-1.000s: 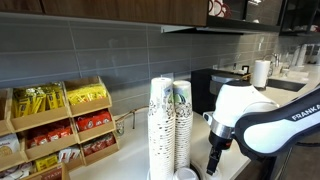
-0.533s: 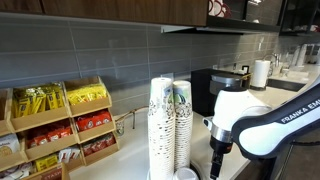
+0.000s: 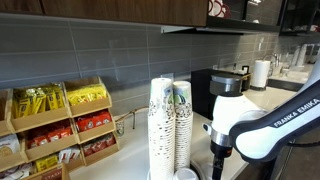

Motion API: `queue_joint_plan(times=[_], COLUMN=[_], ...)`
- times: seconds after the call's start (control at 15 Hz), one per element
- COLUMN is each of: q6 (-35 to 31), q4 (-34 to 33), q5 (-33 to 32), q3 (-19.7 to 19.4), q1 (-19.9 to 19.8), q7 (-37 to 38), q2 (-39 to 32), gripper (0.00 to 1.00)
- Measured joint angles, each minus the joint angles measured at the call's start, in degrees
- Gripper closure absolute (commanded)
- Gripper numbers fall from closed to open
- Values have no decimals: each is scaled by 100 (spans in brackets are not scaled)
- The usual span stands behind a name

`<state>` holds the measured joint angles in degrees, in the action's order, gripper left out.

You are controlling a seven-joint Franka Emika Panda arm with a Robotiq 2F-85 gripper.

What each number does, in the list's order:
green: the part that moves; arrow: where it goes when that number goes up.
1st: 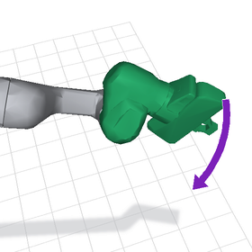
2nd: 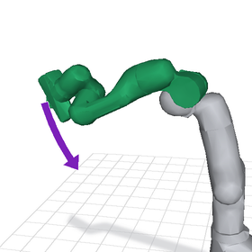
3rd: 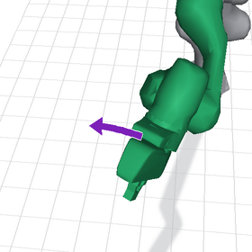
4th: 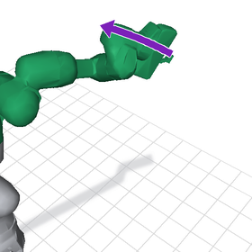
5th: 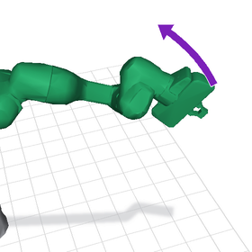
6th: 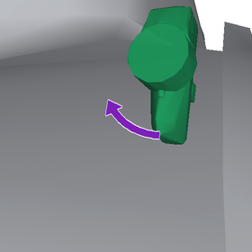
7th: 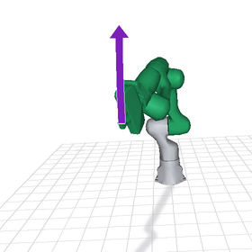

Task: Remove one coffee cup from the stack on the right and place it upright on the counter then put the white lid on top of it.

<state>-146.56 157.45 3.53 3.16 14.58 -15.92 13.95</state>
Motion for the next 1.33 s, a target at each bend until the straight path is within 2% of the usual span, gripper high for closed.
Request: queue_joint_plan(times=[0.8,1.33], q6=[-485,-531], q4=[-3,-22], q5=[-22,-33], q3=[34,46], q1=[-98,-170], q7=[0,0], q2=[-270,-303], gripper=[0,0])
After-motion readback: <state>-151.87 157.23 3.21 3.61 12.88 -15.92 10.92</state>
